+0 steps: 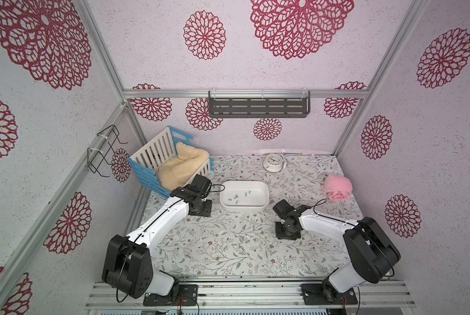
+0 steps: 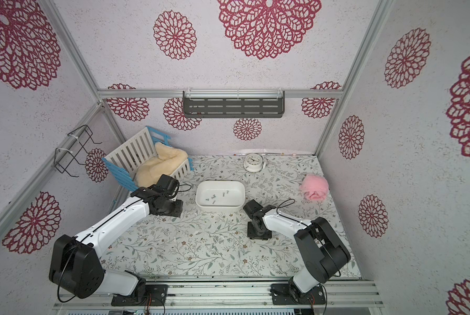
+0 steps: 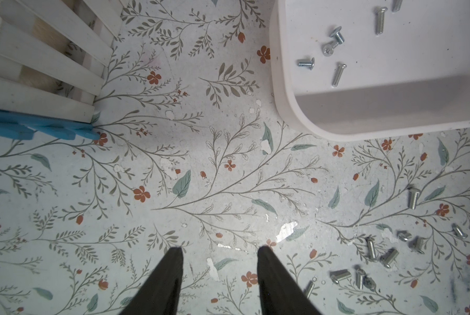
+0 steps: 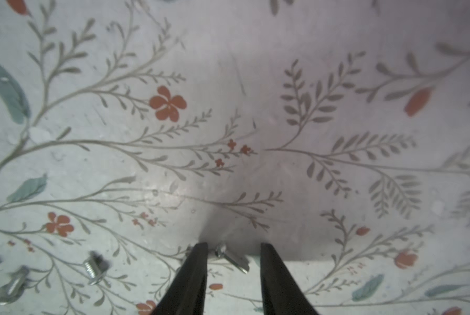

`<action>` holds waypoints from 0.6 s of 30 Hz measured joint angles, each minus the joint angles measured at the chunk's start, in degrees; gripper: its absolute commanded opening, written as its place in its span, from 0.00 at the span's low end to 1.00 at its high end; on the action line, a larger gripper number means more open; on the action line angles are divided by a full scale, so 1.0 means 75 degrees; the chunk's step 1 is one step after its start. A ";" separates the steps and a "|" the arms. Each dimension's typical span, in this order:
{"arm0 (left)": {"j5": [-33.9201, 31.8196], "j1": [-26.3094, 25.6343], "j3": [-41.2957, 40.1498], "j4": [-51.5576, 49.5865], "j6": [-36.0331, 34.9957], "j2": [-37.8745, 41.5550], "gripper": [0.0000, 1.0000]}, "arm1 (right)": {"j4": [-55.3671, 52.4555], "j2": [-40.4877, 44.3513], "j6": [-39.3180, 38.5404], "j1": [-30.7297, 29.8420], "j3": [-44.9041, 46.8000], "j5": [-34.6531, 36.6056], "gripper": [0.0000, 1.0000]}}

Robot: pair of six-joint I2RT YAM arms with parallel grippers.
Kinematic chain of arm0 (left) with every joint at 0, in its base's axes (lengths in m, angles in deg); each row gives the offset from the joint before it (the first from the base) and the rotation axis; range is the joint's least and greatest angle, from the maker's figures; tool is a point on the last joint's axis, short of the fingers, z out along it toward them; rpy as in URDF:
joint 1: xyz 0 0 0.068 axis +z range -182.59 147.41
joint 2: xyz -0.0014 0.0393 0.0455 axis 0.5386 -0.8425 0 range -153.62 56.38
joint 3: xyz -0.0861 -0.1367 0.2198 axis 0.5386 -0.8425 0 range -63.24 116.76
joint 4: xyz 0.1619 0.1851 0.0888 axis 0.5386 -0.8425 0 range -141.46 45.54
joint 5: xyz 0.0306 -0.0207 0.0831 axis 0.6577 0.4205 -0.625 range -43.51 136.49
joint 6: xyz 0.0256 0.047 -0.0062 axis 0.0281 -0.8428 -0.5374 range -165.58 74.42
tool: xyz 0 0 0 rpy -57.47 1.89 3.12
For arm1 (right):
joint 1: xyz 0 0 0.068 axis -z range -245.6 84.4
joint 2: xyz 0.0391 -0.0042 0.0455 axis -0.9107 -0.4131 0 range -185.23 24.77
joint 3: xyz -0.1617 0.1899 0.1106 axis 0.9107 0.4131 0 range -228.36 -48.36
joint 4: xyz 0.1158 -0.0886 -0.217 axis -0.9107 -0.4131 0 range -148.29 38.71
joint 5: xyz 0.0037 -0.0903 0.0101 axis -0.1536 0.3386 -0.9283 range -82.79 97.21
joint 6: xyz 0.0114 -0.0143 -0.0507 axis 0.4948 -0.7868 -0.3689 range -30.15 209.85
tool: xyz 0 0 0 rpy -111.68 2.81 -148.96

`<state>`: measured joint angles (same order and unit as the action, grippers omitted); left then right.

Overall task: Put the screws on the desktop into the storage box
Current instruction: Pick up the screw from the center of the board.

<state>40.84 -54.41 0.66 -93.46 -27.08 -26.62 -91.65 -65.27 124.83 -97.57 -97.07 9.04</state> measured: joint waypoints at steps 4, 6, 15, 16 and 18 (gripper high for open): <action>0.0038 0.0026 0.0000 0.0006 0.0000 -0.0003 0.50 | 0.0047 -0.0044 -0.0020 0.0015 -0.0032 -0.0020 0.29; 0.0055 0.0035 0.0000 0.0009 0.0000 -0.0003 0.50 | 0.0067 -0.0044 -0.0020 0.0020 -0.0032 -0.0020 0.26; 0.0064 0.0052 0.0000 0.0015 0.0000 -0.0006 0.49 | 0.0099 -0.0044 -0.0003 0.0029 -0.0020 -0.0017 0.19; 0.0064 0.0052 0.0000 0.0015 0.0000 -0.0006 0.49 | 0.0099 -0.0044 -0.0003 0.0032 -0.0020 -0.0017 0.18; 0.0064 0.0052 0.0000 0.0015 0.0000 -0.0006 0.49 | 0.0099 -0.0044 -0.0003 0.0032 -0.0020 -0.0012 0.14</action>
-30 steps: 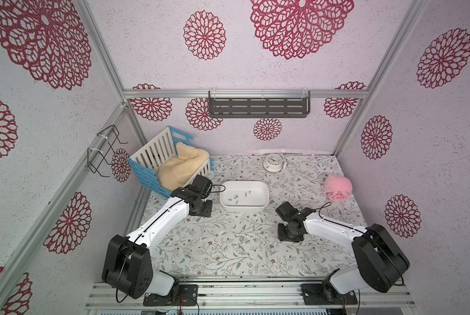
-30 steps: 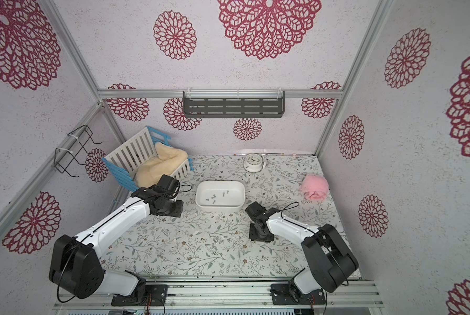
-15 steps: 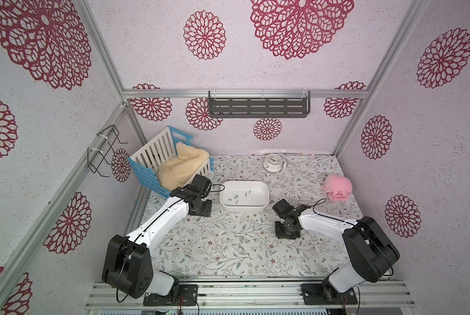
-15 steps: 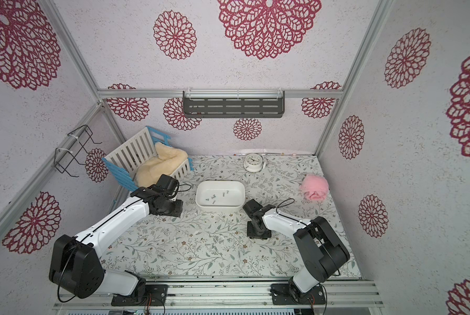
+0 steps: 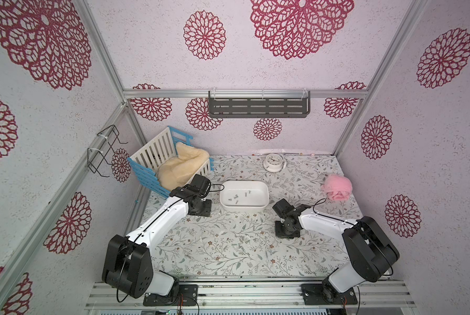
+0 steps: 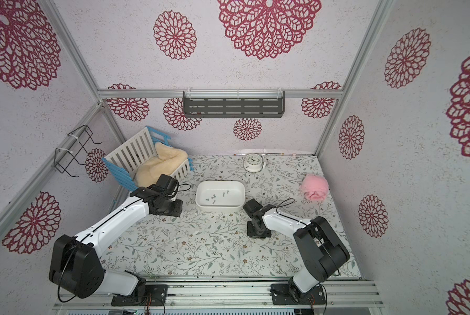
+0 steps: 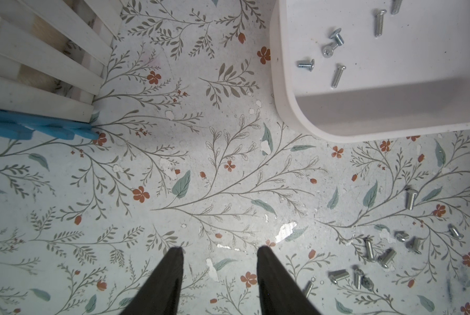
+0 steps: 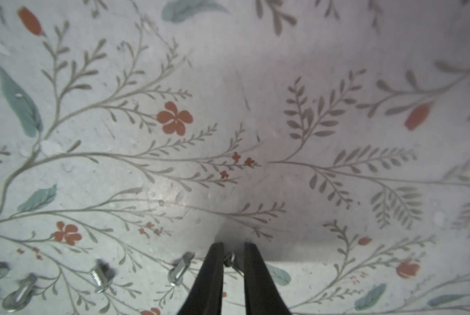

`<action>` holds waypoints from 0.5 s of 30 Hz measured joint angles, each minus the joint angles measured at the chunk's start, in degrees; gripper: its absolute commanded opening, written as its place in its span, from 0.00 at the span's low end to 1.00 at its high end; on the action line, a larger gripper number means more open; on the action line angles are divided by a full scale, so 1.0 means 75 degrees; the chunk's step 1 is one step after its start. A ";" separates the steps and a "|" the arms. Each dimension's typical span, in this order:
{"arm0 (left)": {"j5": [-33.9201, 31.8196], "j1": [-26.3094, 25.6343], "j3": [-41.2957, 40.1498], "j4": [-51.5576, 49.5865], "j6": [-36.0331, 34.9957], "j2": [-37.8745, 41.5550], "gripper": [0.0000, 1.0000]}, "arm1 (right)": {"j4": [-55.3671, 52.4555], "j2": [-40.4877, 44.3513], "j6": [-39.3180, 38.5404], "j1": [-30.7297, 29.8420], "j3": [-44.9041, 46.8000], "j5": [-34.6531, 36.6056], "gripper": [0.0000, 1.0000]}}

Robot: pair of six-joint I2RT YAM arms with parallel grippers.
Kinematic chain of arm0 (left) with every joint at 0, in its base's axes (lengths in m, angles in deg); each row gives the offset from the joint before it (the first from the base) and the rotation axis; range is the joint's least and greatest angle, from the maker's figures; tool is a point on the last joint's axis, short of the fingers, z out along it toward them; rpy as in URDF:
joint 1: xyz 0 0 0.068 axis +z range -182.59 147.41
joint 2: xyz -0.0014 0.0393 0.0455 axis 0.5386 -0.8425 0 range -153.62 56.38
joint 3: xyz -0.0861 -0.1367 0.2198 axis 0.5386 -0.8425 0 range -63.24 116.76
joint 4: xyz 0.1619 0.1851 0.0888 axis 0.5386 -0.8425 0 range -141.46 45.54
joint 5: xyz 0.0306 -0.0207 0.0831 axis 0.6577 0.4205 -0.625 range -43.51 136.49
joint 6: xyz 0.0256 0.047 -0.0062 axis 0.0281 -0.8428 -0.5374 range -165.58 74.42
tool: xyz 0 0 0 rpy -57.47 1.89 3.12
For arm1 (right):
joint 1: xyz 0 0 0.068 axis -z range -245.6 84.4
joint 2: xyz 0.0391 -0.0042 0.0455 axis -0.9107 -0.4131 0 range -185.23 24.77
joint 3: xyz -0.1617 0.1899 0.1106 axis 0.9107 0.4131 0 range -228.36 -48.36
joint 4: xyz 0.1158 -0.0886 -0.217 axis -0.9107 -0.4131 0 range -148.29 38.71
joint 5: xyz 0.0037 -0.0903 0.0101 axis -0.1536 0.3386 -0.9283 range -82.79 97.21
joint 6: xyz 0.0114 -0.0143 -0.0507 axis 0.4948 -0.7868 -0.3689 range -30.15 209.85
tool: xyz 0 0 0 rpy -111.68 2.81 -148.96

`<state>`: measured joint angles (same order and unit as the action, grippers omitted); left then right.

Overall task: Put the screws on the desktop into the storage box
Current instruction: Pick up the screw from the center of the board.

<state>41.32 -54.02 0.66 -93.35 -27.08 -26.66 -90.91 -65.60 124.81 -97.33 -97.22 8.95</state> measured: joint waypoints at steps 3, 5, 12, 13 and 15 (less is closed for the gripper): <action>0.0000 0.0000 0.0000 0.0000 0.0000 0.0000 0.49 | 0.0006 0.0003 0.0012 0.0003 0.0000 -0.0006 0.10; 0.0000 0.0000 0.0000 0.0000 0.0000 -0.0003 0.49 | 0.0003 0.0006 0.0012 0.0003 0.0000 -0.0009 0.08; 0.0006 0.0000 0.0000 0.0000 0.0003 -0.0003 0.49 | -0.0015 0.0035 0.0020 0.0009 0.0000 -0.0006 0.05; 0.0009 0.0000 0.0000 0.0000 0.0003 -0.0003 0.49 | -0.0023 0.0035 0.0020 0.0009 -0.0003 -0.0006 0.05; 0.0017 0.0000 0.0000 0.0000 0.0003 -0.0003 0.49 | -0.0096 0.0041 0.0020 0.0009 -0.0032 -0.0009 0.05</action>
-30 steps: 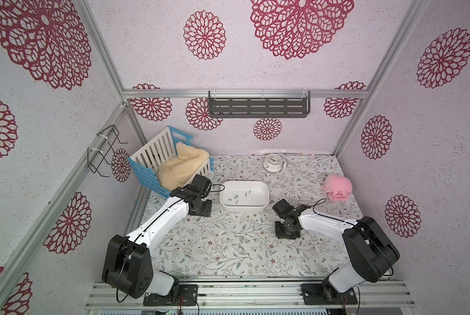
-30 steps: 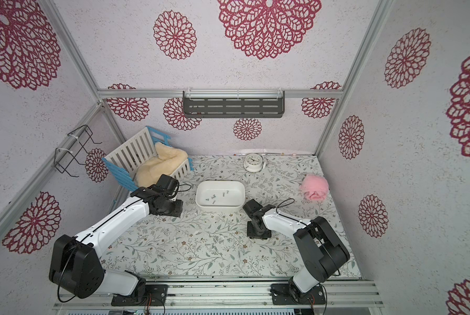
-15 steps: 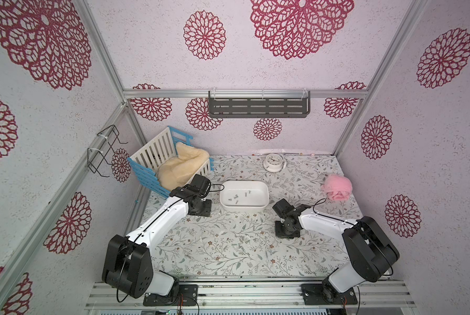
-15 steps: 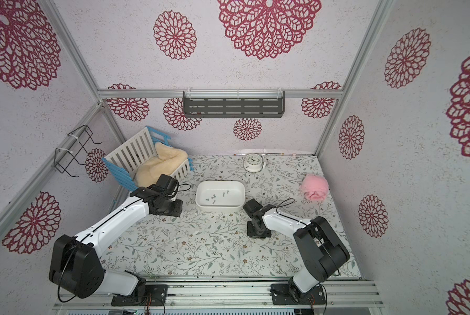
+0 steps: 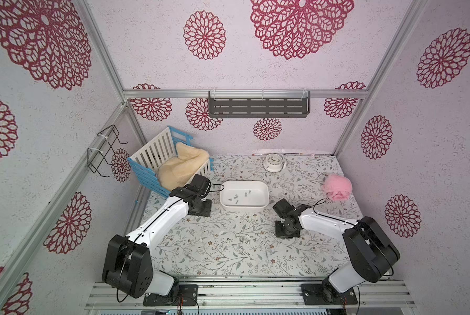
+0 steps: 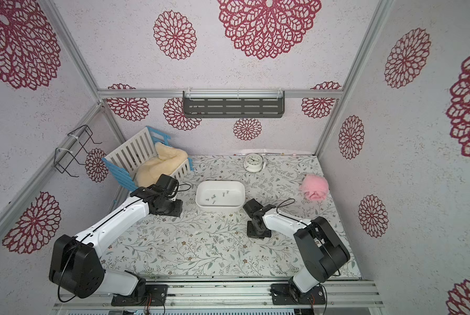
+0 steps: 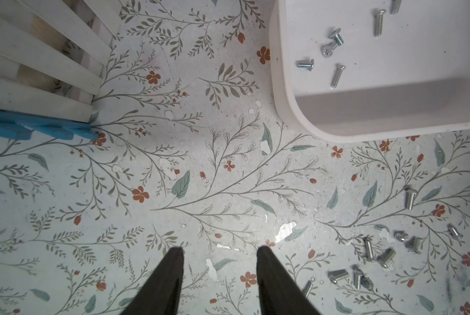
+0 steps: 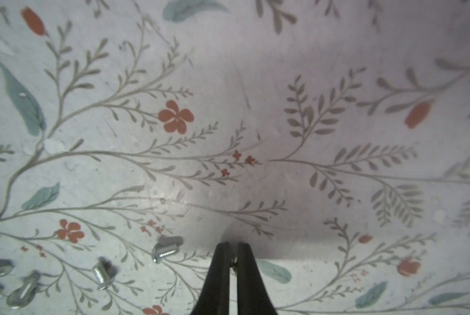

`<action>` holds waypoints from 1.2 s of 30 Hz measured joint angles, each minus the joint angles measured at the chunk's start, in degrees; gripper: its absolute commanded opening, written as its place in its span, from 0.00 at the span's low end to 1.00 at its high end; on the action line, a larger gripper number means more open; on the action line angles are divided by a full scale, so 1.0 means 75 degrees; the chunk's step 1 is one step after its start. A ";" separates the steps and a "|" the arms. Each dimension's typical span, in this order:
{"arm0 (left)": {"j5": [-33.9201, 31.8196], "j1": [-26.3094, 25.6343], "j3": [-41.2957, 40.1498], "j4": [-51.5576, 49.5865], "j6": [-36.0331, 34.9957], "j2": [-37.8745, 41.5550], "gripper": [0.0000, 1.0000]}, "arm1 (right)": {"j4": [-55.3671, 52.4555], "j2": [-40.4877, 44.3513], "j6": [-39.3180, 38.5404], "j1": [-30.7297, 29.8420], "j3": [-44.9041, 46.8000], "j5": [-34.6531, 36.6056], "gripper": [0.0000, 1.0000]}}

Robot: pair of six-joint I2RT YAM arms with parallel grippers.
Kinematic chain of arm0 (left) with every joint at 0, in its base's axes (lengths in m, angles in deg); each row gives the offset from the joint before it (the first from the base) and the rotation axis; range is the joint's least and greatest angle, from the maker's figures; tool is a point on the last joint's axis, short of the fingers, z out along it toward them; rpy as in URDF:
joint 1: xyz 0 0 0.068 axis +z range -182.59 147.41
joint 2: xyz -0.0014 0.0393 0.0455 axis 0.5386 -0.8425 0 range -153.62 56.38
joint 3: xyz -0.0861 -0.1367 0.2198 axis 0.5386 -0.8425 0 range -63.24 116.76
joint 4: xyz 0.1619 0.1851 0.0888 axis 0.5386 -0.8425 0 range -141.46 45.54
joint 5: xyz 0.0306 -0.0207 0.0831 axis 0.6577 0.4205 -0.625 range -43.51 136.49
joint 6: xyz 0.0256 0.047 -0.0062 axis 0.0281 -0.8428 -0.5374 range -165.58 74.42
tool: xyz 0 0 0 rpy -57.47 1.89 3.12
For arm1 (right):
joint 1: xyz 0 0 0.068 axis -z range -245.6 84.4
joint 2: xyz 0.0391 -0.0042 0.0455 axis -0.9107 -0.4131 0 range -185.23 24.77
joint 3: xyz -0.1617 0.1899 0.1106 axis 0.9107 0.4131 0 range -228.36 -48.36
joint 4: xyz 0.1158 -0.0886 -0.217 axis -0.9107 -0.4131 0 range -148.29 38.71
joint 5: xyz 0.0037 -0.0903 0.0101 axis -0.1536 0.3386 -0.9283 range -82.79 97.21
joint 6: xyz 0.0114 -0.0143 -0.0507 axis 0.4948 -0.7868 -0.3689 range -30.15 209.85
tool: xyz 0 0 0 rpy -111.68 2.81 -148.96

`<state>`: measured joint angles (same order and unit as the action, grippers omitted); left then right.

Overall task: Put the screws on the desktop into the storage box
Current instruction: Pick up the screw from the center of the board, then place the screw in the storage box.

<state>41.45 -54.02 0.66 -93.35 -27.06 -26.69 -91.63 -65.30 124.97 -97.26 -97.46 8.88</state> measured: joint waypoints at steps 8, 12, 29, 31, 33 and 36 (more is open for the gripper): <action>0.0000 0.0017 0.0000 0.0003 0.0000 -0.0029 0.49 | -0.0600 0.0009 -0.0012 0.0000 -0.0909 0.0061 0.05; 0.0000 0.0029 0.0000 0.0003 0.0000 -0.0029 0.49 | -0.0912 0.0006 -0.0038 0.0000 -0.1606 0.0105 0.05; 0.0003 0.0073 0.0000 0.0017 0.0023 -0.0029 0.49 | -0.1574 -0.3107 -0.0612 -0.0035 -0.7169 0.0163 0.04; 0.0003 0.0079 0.0000 0.0017 0.0023 -0.0026 0.49 | -0.1600 -0.3657 -0.0609 -0.0061 -0.7740 0.0067 0.04; 0.0003 0.0082 0.0000 0.0017 0.0023 -0.0026 0.49 | -0.1655 -0.4223 -0.0609 -0.0096 -0.8314 -0.0047 0.04; 0.0009 0.0093 0.0000 0.0020 0.0023 -0.0015 0.50 | -0.1862 -0.5164 -0.0606 -0.0172 -0.9381 -0.0230 0.04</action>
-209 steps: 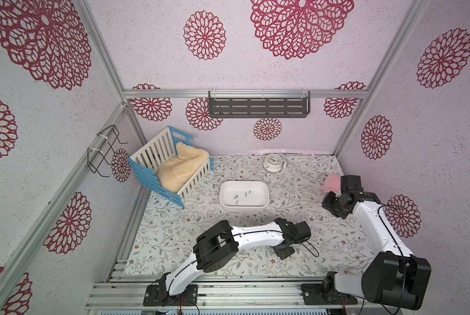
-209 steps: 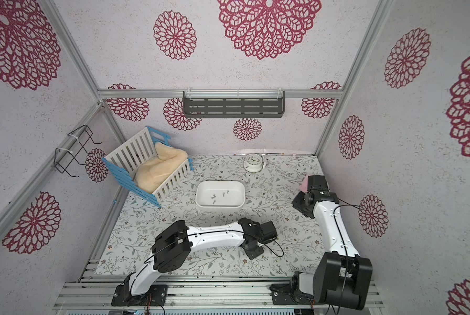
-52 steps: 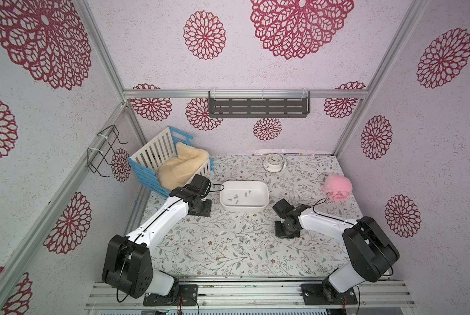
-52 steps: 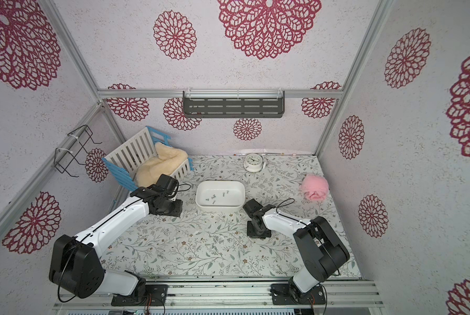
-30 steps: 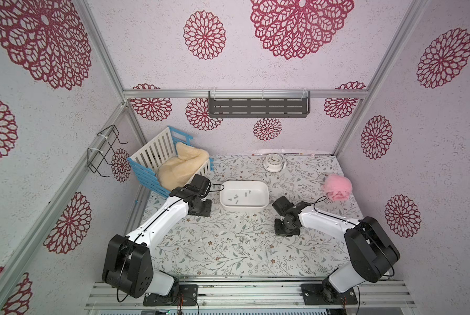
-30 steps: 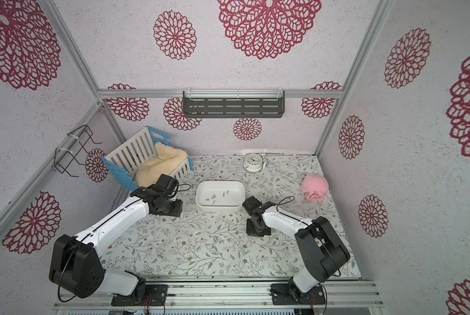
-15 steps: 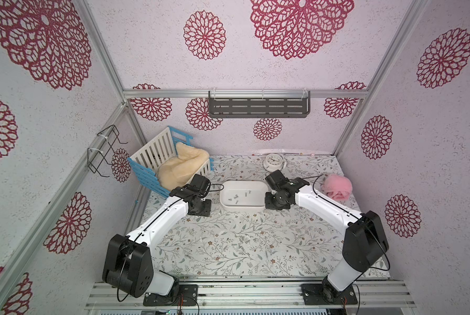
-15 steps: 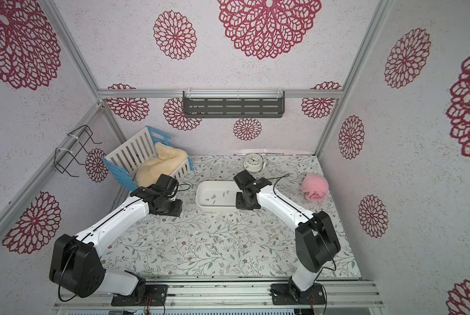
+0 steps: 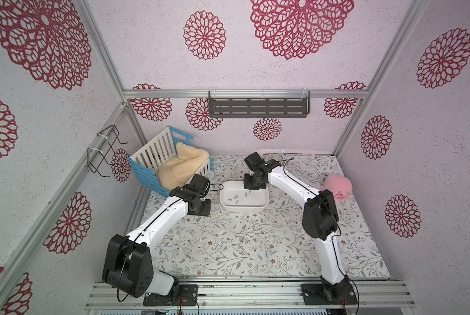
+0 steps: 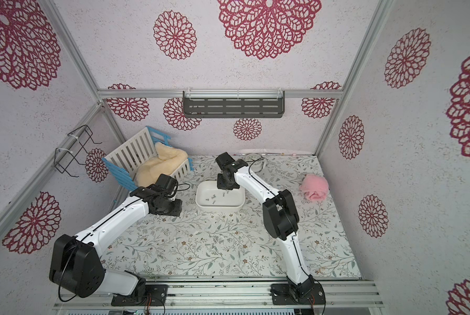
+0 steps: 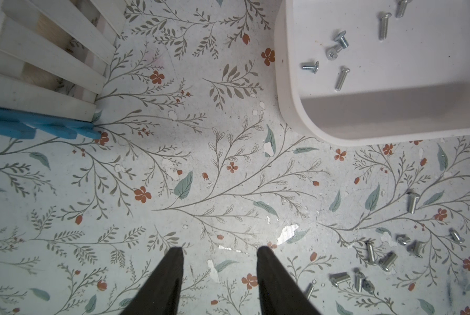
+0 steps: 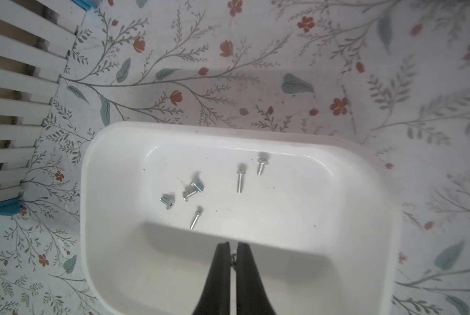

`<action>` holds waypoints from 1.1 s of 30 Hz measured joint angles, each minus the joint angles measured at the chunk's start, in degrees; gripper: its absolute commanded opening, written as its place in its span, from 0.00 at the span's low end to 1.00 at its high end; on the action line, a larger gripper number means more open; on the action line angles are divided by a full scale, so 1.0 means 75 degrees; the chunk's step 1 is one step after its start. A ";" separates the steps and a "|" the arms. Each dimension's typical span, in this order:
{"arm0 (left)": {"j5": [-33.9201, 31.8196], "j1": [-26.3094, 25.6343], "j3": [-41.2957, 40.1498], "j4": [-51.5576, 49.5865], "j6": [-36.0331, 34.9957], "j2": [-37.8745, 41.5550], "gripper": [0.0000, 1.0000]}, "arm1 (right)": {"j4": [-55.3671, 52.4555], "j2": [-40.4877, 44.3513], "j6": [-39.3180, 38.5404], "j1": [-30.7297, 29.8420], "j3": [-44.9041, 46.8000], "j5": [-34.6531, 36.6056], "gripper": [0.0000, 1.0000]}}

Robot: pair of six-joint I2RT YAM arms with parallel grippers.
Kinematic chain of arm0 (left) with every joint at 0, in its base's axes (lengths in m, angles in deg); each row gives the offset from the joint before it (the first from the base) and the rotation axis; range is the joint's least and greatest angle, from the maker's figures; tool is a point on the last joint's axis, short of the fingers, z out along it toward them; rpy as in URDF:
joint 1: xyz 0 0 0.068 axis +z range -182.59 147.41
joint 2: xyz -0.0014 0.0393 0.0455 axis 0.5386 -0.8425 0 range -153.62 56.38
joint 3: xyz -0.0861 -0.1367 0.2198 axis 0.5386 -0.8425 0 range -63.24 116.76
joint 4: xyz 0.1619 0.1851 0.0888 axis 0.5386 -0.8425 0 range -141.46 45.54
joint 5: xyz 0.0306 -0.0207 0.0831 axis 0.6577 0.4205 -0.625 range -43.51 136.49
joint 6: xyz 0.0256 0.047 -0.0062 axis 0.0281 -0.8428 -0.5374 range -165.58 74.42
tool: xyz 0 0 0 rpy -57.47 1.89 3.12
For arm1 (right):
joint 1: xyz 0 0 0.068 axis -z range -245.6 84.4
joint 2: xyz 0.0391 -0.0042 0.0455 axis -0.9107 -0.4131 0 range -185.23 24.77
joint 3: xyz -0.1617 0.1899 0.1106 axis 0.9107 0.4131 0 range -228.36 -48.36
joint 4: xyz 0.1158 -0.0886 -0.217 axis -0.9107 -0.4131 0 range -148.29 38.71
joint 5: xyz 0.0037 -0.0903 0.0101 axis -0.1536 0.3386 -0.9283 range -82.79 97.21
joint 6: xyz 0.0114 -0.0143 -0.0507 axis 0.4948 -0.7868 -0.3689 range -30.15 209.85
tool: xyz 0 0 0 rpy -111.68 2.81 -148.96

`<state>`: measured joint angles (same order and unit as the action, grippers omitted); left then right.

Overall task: Put the screws on the desktop into the storage box
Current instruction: Place the screw in the storage box.

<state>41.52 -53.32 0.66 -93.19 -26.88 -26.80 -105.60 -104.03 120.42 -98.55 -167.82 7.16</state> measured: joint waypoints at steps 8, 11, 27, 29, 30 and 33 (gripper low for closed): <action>0.0020 0.0015 0.0000 0.0003 0.0003 0.0085 0.50 | -0.0565 -0.2591 0.0038 -0.0265 -0.3351 -0.0495 0.04; 0.0035 0.0017 0.0000 0.0003 0.0003 0.0119 0.50 | -0.0699 -0.2891 0.0082 -0.0344 -0.3491 -0.0618 0.05; 0.0050 0.0020 0.0000 0.0006 0.0003 0.0140 0.50 | -0.0912 -0.2774 0.0195 -0.0679 -0.3488 -0.0321 0.46; 0.0052 0.0020 0.0000 0.0006 0.0000 0.0140 0.50 | -0.0985 -0.2436 0.0189 -0.0804 -0.3485 -0.0079 0.46; 0.0052 0.0020 0.0000 0.0006 0.0003 0.0140 0.50 | -0.1040 -0.2200 0.0187 -0.0871 -0.3485 0.0070 0.47; 0.0052 0.0020 0.0000 0.0006 0.0003 0.0140 0.50 | -0.1241 -0.1341 0.0160 -0.1040 -0.3488 0.0516 0.47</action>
<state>41.91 -53.17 0.66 -93.15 -26.86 -25.75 -114.91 -114.08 121.62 -106.35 -193.98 11.03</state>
